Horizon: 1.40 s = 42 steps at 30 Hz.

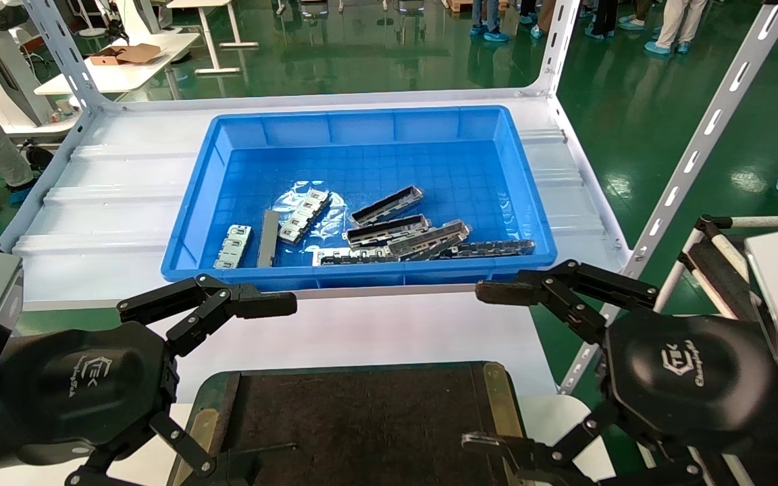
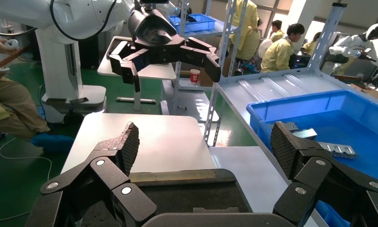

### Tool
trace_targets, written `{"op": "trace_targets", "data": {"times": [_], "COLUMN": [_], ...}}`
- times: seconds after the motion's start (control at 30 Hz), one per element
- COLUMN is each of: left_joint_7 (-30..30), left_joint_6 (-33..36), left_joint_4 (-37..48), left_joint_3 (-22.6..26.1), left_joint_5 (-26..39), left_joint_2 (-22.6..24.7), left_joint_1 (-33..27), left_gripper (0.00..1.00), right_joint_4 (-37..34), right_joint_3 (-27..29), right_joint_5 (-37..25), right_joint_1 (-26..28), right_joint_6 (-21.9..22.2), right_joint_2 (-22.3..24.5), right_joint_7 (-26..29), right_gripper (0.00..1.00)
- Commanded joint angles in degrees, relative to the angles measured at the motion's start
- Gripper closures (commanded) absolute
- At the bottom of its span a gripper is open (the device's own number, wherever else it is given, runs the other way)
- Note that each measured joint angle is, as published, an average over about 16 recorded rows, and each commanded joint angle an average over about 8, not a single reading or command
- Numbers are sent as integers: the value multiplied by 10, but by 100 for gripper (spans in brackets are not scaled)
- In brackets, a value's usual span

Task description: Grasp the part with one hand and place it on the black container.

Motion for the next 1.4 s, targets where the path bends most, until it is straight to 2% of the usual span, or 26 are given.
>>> {"op": "trace_targets", "data": {"times": [0.03,0.47,0.83,1.1,1.4], "left_joint_7": [0,0,-1,-1,4], "left_joint_6": [0,-4,-29,-73,-129], "left_joint_4": [0,2,10,29,87], "left_joint_3": [0,1,10,25,54], "left_joint_5": [0,1,22,65,133], "left_joint_2": [0,2,24,56,115], "left_joint_1": [0,-1,-13,-41,-92], "left_gripper": [0,0,0,0,0], "right_joint_4": [0,0,0,0,0], "right_joint_3": [0,0,0,0,0], "right_joint_5": [0,0,0,0,0], "right_joint_1": [0,0,0,0,0], "right_joint_6": [0,0,0,0,0], "right_joint_2": [0,0,0,0,0], "right_joint_7": [0,0,0,0,0], "right_gripper": [0,0,0,0,0]}}
